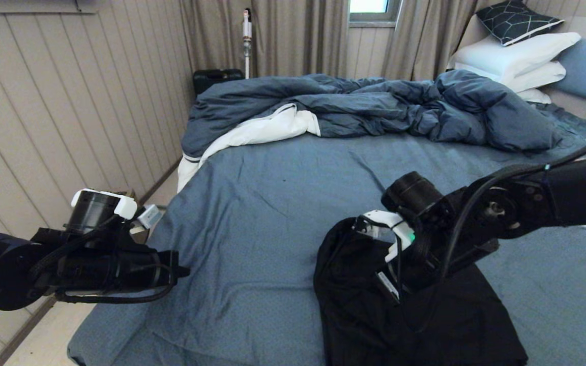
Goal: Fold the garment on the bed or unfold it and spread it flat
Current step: Fold the black T-shirt
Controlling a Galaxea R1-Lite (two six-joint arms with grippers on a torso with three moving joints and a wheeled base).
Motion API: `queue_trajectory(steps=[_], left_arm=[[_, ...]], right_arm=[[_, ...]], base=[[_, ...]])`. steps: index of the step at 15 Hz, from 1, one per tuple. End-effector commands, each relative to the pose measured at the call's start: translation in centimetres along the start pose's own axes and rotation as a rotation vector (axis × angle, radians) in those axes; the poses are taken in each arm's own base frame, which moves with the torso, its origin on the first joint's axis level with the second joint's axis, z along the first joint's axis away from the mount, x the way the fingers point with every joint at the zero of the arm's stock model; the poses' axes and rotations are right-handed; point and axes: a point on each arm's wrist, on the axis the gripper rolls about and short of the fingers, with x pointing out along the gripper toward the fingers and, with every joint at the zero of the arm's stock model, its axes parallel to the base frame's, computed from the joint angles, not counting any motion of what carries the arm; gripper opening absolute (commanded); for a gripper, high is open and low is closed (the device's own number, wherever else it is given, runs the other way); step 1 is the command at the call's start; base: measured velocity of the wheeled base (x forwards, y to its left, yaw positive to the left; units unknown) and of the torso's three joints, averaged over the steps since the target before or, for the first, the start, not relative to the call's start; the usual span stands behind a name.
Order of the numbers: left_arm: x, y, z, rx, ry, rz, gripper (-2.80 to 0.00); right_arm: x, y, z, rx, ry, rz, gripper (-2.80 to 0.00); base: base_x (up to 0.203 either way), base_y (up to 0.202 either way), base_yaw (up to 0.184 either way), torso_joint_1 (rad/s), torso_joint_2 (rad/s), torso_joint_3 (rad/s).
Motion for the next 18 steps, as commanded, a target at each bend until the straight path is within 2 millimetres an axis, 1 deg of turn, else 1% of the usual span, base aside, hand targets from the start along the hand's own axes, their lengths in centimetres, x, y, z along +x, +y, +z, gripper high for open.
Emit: queue_trajectory(steps=[1,2,3,4,6,7,11,12,13,15,18], left_arm=[[0.1,0.0,0.0,-0.004,0.000,-0.001,-2.80],[0.1,0.0,0.0,-0.004,0.000,0.001,-2.80],[0.1,0.1,0.0,-0.004,0.003,0.002,-2.80],[0.2,0.1,0.0,-0.004,0.003,0.002,-2.80],[0.2,0.1,0.0,-0.003,0.002,0.003,-2.80],[0.2,0.1,0.0,-0.003,0.001,0.003,-2.80],[0.2,0.1,0.0,-0.003,0.001,0.001,-2.80],[0.2,0.1,0.0,-0.003,0.001,0.001,-2.80],[0.2,0.1,0.0,-0.003,0.001,0.001,-2.80],[0.2,0.1,0.0,-0.004,0.001,0.001,-2.80],[0.2,0.1,0.1,-0.002,-0.004,0.000,-2.80]], right_arm=[[0.7,2.0,-0.5,-0.047,0.032,0.029,-2.80],[0.7,3.2,-0.8,-0.075,0.039,0.046,-2.80],[0.4,4.0,-1.1,-0.095,0.035,0.056,-2.80],[0.0,4.2,-1.1,-0.102,0.016,0.057,-2.80],[-1.0,3.7,-0.5,-0.088,-0.031,0.041,-2.80],[-1.4,2.9,-0.3,-0.068,-0.050,0.026,-2.80],[-3.6,-2.4,1.0,0.074,-0.148,-0.071,-2.80],[-3.9,-3.3,1.4,0.097,-0.164,-0.087,-2.80],[-3.4,-3.9,1.7,0.108,-0.160,-0.092,-2.80],[-1.8,-4.5,2.6,0.118,-0.135,-0.090,-2.80],[1.3,-5.2,4.5,0.122,-0.154,-0.106,-2.80]], base=[[0.000,0.000,0.000,0.000,0.00,0.000],[0.000,0.000,0.000,0.000,0.00,0.000],[0.000,0.000,0.000,0.000,0.00,0.000],[0.000,0.000,0.000,0.000,0.00,0.000],[0.000,0.000,0.000,0.000,0.00,0.000],[0.000,0.000,0.000,0.000,0.00,0.000],[0.000,0.000,0.000,0.000,0.00,0.000],[0.000,0.000,0.000,0.000,0.00,0.000],[0.000,0.000,0.000,0.000,0.00,0.000],[0.000,0.000,0.000,0.000,0.00,0.000],[0.000,0.000,0.000,0.000,0.00,0.000]])
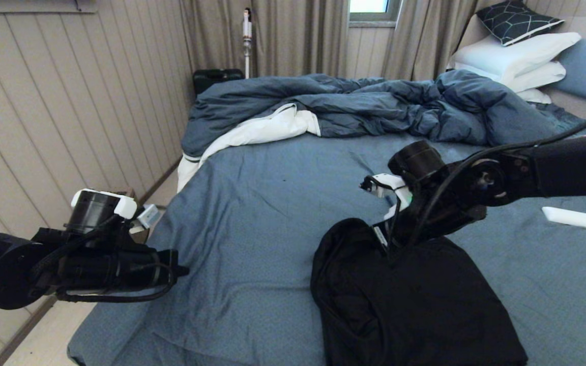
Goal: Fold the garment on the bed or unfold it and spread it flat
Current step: Fold the black T-shirt, then unford the black T-shirt
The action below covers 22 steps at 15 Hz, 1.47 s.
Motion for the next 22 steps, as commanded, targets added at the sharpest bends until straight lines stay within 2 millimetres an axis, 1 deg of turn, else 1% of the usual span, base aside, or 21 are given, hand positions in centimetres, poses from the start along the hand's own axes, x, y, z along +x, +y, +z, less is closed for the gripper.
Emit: queue_trajectory(steps=[1,3,4,6,7,9,11,12,14,16,17,19,21,22], left_arm=[[0.1,0.0,0.0,-0.001,-0.003,-0.002,-2.80],[0.2,0.1,0.0,-0.002,0.000,-0.001,-2.80],[0.2,0.1,0.0,-0.002,0.002,-0.001,-2.80],[0.2,0.1,0.0,-0.002,0.001,0.001,-2.80],[0.4,0.1,-0.1,-0.004,0.006,0.002,-2.80],[0.5,0.2,-0.1,-0.005,0.009,0.002,-2.80],[0.5,0.2,-0.1,-0.005,0.011,0.002,-2.80],[0.5,0.2,-0.1,-0.004,0.009,0.002,-2.80],[-0.3,-0.1,0.0,0.003,-0.015,-0.005,-2.80],[-2.4,-0.7,0.2,0.021,-0.076,-0.024,-2.80],[-4.0,-1.2,0.2,0.034,-0.124,-0.039,-2.80],[-8.2,-2.1,0.0,0.061,-0.252,-0.061,-2.80],[-13.5,-2.1,-1.2,0.082,-0.399,-0.023,-2.80],[-16.0,-2.0,-2.4,0.100,-0.459,0.008,-2.80]], right_arm=[[3.1,0.1,0.6,0.009,0.019,0.002,-2.80],[4.6,0.7,1.7,0.016,-0.003,0.004,-2.80],[5.8,0.8,2.4,0.026,-0.007,0.001,-2.80],[7.5,1.8,3.4,0.043,-0.022,0.004,-2.80],[7.8,2.7,3.6,0.036,-0.025,0.012,-2.80],[7.8,2.7,3.8,0.036,-0.033,0.007,-2.80],[6.9,2.3,3.9,0.045,-0.045,-0.010,-2.80],[5.8,2.2,3.9,0.047,-0.060,-0.012,-2.80],[2.1,2.2,4.0,0.048,-0.118,-0.014,-2.80],[-2.2,1.7,3.6,0.058,-0.184,-0.023,-2.80],[-4.8,1.6,3.0,0.061,-0.223,-0.028,-2.80],[-10.5,1.3,0.9,0.072,-0.307,-0.043,-2.80],[-16.1,0.8,-2.8,0.093,-0.396,-0.076,-2.80],[-18.5,0.6,-5.1,0.107,-0.433,-0.096,-2.80]], base=[[0.000,0.000,0.000,0.000,0.00,0.000],[0.000,0.000,0.000,0.000,0.00,0.000],[0.000,0.000,0.000,0.000,0.00,0.000],[0.000,0.000,0.000,0.000,0.00,0.000],[0.000,0.000,0.000,0.000,0.00,0.000],[0.000,0.000,0.000,0.000,0.00,0.000],[0.000,0.000,0.000,0.000,0.00,0.000],[0.000,0.000,0.000,0.000,0.00,0.000],[0.000,0.000,0.000,0.000,0.00,0.000],[0.000,0.000,0.000,0.000,0.00,0.000],[0.000,0.000,0.000,0.000,0.00,0.000],[0.000,0.000,0.000,0.000,0.00,0.000],[0.000,0.000,0.000,0.000,0.00,0.000],[0.000,0.000,0.000,0.000,0.00,0.000]])
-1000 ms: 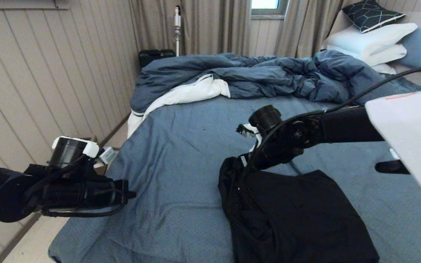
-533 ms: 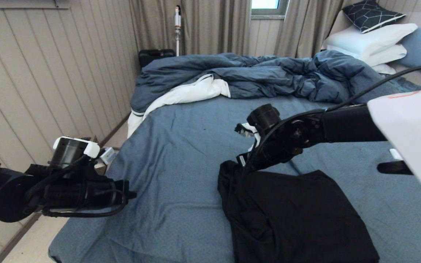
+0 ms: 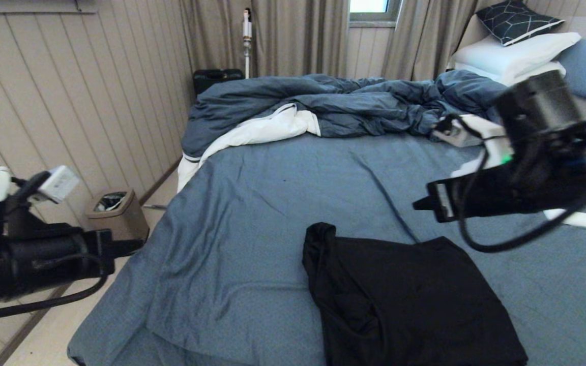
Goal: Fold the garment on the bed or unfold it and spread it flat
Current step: Unford the black T-shirt
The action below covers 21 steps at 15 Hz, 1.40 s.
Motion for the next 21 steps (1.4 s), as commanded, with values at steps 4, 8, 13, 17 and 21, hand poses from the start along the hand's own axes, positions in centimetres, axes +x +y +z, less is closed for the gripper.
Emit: queue_trajectory(steps=[4,8,13,17,21], left_arm=[[-14.3,-1.1,-5.1,0.090,-0.312,0.063,-2.80],[-17.4,-0.4,-12.8,0.092,-0.322,0.161,-2.80],[-14.8,1.8,-19.1,0.156,-0.280,0.329,-2.80],[-13.2,2.9,-21.5,0.228,-0.370,0.383,-2.80],[-12.6,3.1,-21.5,0.231,-0.403,0.375,-2.80]], right_arm=[[-14.1,-1.1,-10.1,0.047,-0.193,-0.084,-2.80],[-15.2,-0.9,-21.0,0.071,-0.163,-0.117,-2.80],[-13.1,-1.1,-29.9,0.157,-0.170,-0.308,-2.80],[-10.9,-1.9,-29.8,0.256,-0.374,-0.433,-2.80],[-10.8,-2.0,-30.0,0.325,-0.437,-0.676,-2.80]], base=[[0.000,0.000,0.000,0.000,0.00,0.000],[0.000,0.000,0.000,0.000,0.00,0.000],[0.000,0.000,0.000,0.000,0.00,0.000],[0.000,0.000,0.000,0.000,0.00,0.000],[0.000,0.000,0.000,0.000,0.00,0.000]])
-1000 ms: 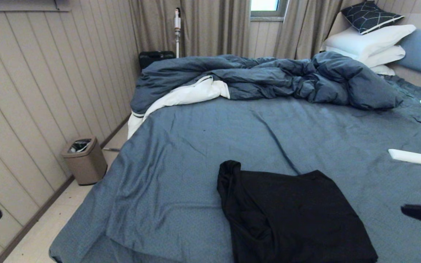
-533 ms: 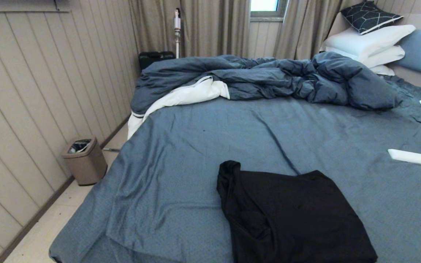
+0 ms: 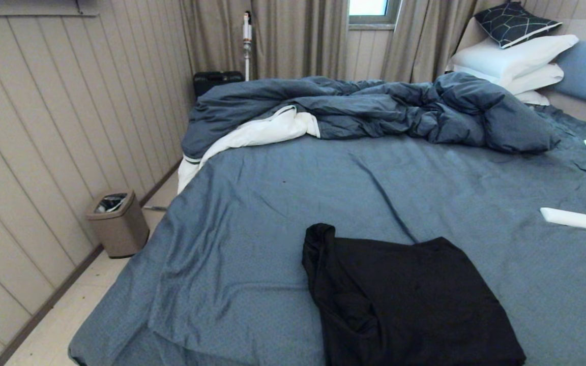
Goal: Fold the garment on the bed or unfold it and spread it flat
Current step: Unford the black T-shirt
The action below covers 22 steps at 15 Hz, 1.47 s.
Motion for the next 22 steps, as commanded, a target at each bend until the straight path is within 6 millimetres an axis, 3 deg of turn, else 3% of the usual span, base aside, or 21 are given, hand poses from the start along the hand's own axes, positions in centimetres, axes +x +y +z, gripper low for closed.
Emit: queue_trajectory(steps=[1,4,9,13,22], left_arm=[[0.2,0.0,-0.2,0.000,-0.014,-0.001,-2.80],[0.4,0.0,-0.1,-0.003,-0.039,-0.004,-2.80],[0.4,0.0,-0.1,-0.003,-0.039,-0.004,-2.80],[0.4,0.0,-0.2,-0.005,-0.040,-0.004,-2.80],[0.4,0.0,-0.1,-0.014,-0.042,-0.004,-2.80]], right_arm=[[-0.1,0.0,-0.2,0.015,-0.007,-0.059,-2.80],[-0.7,-0.3,-0.5,0.009,-0.076,0.021,-2.80],[-1.8,-0.3,-2.4,-0.124,-0.121,0.341,-2.80],[-1.1,0.0,-2.4,-0.110,-0.255,0.355,-2.80],[-1.0,0.0,-2.6,-0.103,-0.229,0.355,-2.80]], base=[[0.000,0.000,0.000,0.000,0.00,0.000],[0.000,0.000,0.000,0.000,0.00,0.000],[0.000,0.000,0.000,0.000,0.00,0.000],[0.000,0.000,0.000,0.000,0.00,0.000],[0.000,0.000,0.000,0.000,0.00,0.000]])
